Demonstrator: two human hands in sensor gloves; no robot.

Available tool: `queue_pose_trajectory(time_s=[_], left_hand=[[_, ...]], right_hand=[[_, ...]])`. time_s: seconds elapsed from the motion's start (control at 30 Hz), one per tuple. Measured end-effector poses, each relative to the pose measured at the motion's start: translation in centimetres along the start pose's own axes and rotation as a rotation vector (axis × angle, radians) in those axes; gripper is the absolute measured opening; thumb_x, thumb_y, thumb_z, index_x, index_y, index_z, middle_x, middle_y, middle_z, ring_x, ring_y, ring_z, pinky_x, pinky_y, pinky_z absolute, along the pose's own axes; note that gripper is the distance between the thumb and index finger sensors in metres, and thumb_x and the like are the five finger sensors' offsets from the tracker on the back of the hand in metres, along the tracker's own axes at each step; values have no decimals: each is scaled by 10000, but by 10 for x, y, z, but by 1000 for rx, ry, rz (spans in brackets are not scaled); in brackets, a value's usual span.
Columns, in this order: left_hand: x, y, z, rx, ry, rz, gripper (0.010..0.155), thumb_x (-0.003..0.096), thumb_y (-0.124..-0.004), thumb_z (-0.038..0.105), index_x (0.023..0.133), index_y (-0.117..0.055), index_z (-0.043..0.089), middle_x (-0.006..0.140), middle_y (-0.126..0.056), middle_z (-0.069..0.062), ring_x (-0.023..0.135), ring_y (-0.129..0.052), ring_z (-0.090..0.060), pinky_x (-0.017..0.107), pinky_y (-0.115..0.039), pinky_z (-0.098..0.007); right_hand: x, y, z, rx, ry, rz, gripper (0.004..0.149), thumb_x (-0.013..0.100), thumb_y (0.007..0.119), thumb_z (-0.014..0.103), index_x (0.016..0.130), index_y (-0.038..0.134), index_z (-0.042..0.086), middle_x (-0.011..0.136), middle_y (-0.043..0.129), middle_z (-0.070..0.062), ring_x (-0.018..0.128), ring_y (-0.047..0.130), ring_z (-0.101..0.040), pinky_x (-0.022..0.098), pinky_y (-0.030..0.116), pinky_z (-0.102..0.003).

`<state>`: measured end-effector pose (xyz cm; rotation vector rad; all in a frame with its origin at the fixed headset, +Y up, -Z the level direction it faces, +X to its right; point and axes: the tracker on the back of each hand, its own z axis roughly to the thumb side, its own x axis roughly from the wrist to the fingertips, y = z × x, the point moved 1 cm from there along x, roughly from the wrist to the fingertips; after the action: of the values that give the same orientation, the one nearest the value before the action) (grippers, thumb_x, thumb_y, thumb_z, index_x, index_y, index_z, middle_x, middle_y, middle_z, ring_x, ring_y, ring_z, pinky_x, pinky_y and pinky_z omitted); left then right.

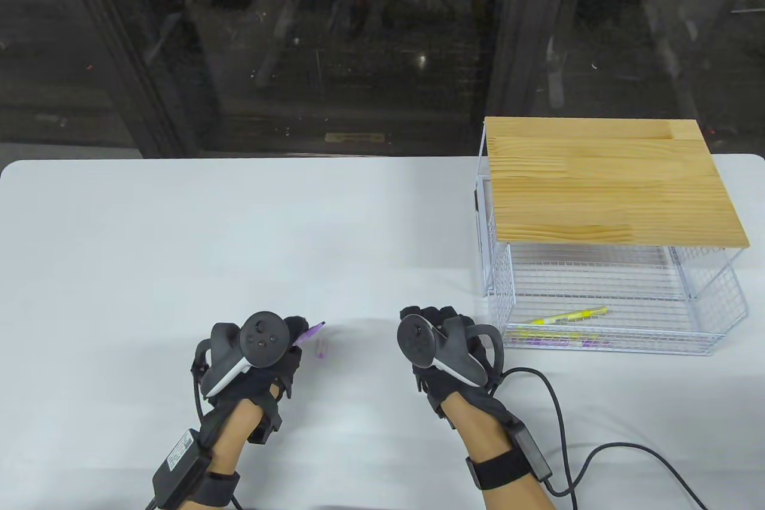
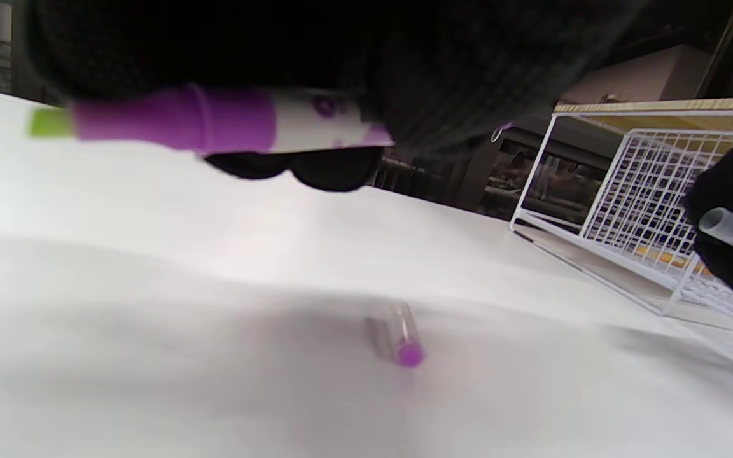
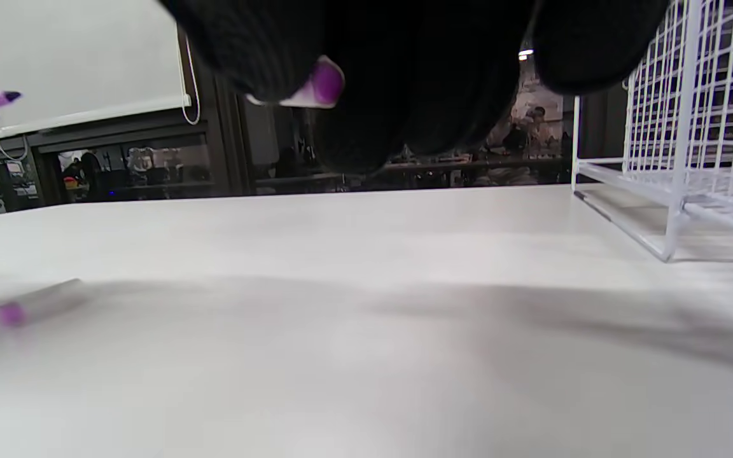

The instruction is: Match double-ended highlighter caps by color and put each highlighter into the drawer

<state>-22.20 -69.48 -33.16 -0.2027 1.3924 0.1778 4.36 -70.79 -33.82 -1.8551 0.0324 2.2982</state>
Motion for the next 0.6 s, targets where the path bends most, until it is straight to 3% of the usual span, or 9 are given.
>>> queue_pose_trajectory(time_s=[0.6], left_hand=[[0,-14,24,-21,-197,30,515,403,-869,341,915,-817,313,851,-940,-10,667,-937,-315,460,-807,-577]], right_hand=[[-17,-16,20,102,-154,-179,486,420,863,307,897,771,304,869,883,13,719,887,-284,591,712,-546]])
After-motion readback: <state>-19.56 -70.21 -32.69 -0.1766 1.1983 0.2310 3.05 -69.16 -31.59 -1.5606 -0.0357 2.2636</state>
